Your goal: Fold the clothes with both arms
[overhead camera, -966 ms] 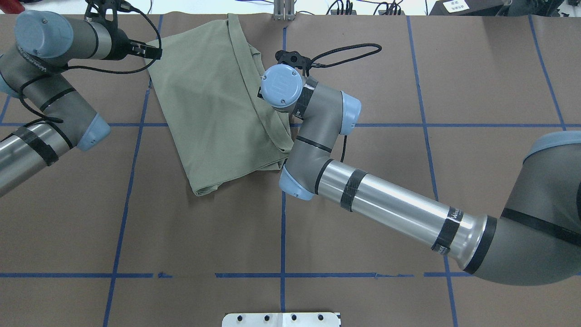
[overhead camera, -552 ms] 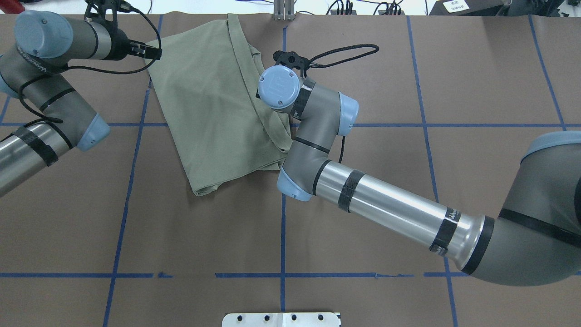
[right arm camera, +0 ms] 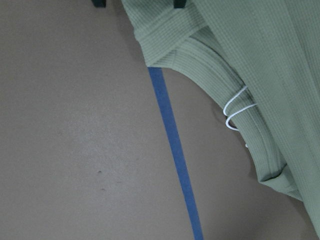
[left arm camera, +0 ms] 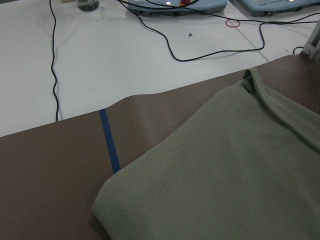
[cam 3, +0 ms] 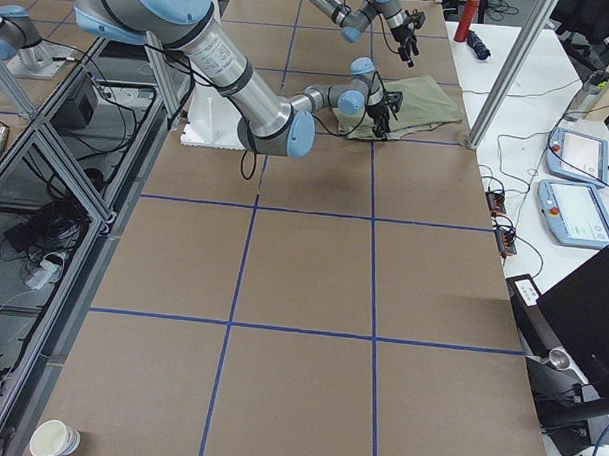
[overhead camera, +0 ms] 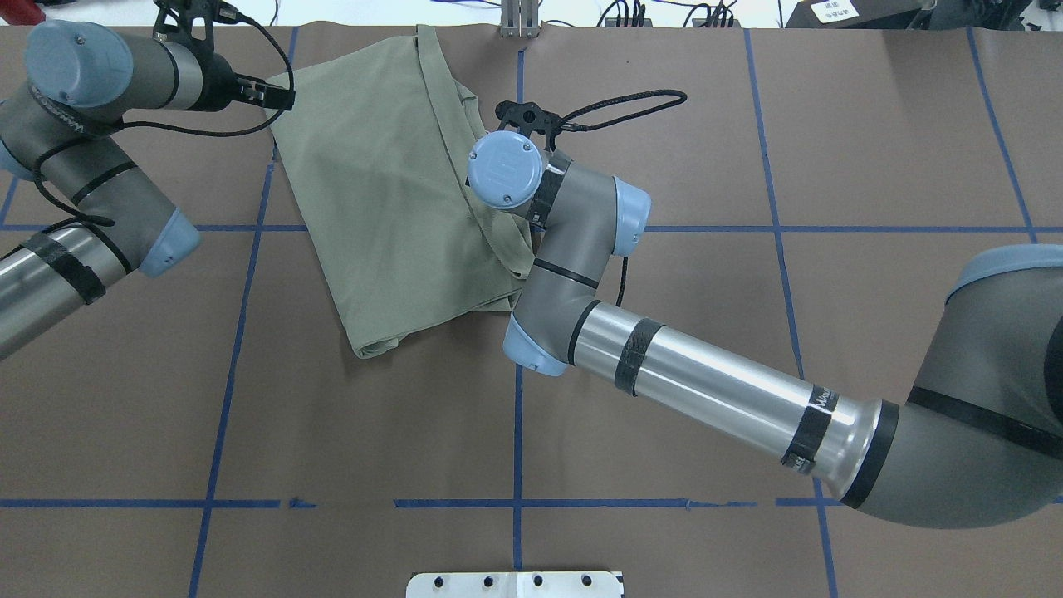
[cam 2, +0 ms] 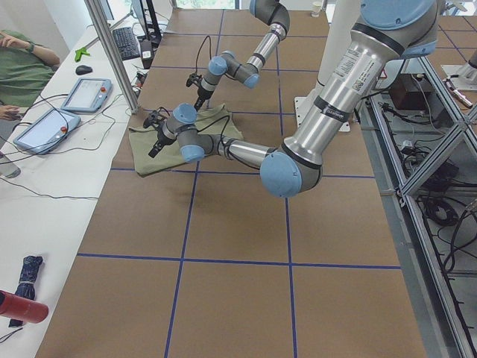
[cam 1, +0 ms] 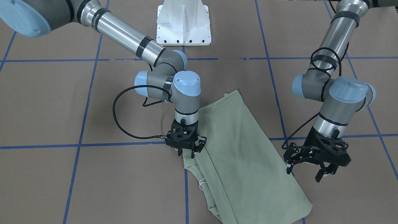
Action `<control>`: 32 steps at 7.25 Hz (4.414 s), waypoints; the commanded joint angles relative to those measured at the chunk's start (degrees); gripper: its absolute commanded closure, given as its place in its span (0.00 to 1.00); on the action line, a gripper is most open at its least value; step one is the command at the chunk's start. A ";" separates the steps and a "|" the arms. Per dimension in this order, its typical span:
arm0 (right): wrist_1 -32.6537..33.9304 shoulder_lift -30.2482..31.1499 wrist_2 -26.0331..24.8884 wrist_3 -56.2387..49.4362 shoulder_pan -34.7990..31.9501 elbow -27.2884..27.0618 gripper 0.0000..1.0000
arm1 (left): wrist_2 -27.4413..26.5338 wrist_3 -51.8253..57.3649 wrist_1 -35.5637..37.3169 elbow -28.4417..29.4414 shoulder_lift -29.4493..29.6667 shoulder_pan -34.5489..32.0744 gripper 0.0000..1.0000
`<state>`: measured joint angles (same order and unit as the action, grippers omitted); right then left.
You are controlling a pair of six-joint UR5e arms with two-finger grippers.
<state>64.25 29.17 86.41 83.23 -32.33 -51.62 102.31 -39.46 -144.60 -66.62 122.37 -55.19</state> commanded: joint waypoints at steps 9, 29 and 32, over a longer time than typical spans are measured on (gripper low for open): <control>1.22 0.18 0.33 0.17 0.16 -4.06 1.00 | 0.00 -0.09 -0.07 -0.09 -0.12 0.00 0.00; 32.87 20.32 3.24 -18.28 8.07 -39.88 0.00 | 6.68 0.00 -0.60 -0.71 -0.12 0.70 0.00; 32.87 18.74 2.97 -18.55 8.33 -36.98 0.05 | 6.68 0.00 -0.60 -0.53 -0.12 0.70 0.00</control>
<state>97.07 48.68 89.48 64.74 -24.13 -89.59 108.98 -39.46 -145.20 -67.22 122.26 -54.50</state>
